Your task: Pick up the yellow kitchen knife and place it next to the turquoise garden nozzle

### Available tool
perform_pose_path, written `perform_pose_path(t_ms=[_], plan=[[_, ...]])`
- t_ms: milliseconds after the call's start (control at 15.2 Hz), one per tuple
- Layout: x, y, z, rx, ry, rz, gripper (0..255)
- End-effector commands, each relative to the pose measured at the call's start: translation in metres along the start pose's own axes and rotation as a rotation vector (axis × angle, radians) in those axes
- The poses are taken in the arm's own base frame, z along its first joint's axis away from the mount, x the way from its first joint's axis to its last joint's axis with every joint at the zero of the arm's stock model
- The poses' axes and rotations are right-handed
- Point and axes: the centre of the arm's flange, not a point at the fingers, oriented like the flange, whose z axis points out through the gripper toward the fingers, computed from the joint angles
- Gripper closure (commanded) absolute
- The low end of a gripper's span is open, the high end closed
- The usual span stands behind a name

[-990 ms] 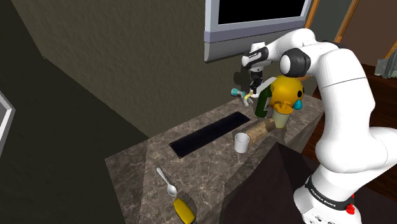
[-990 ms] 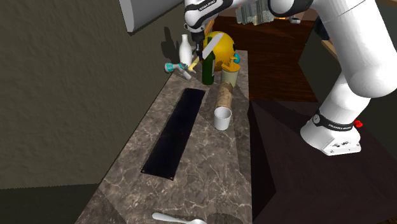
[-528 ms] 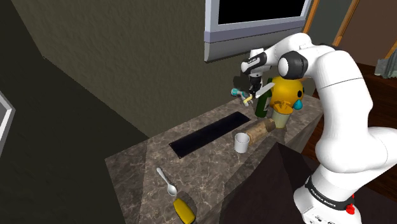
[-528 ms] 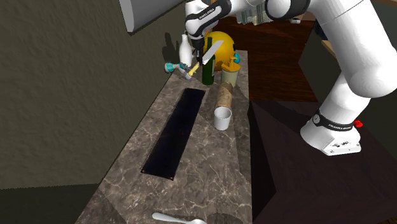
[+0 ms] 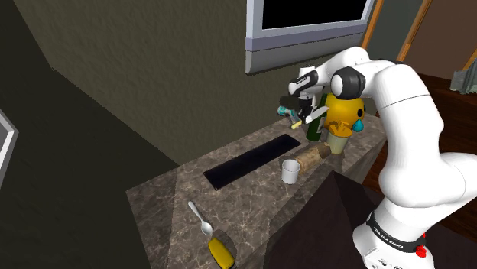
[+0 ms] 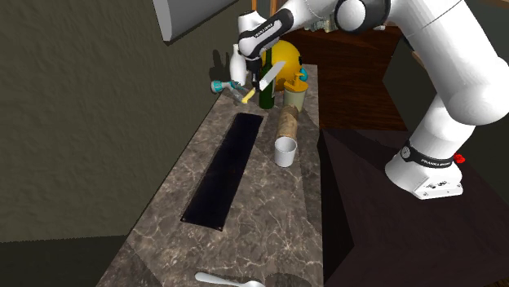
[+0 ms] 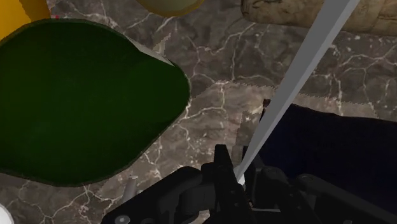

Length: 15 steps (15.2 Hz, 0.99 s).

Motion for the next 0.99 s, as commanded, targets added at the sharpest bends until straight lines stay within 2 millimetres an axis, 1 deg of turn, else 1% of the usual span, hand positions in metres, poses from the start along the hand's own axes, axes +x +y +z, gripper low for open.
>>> perform_pose_path(t_ms=[0,660,924], plan=[[0.002,-0.001,0.011,0.0,0.001,0.0,255],[0.009,-0.005,0.064,0.0,0.001,0.0,255],[0.009,-0.005,0.064,0.0,0.001,0.0,255]])
